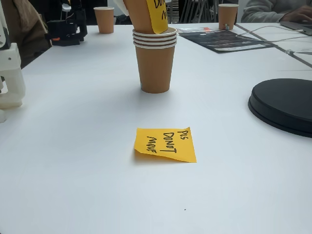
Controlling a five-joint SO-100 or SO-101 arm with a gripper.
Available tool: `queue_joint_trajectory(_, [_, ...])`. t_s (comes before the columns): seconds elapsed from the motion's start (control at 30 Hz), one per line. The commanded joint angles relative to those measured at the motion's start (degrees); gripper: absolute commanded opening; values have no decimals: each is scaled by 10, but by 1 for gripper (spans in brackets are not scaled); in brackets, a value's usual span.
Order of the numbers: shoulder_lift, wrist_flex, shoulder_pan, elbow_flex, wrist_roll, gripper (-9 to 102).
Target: Pickup cup and make a pile of cup.
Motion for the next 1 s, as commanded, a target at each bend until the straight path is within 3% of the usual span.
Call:
queue_joint_trajectory(0.0, [4, 7, 1, -4, 5, -6])
queue_joint_trajectory(0.2, [4, 7, -3, 4, 1, -2])
queue_joint_trajectory(0.63, [4, 12, -3, 5, 5, 27])
queue_joint_trajectory(0.97, [4, 12, -3, 6, 5, 29])
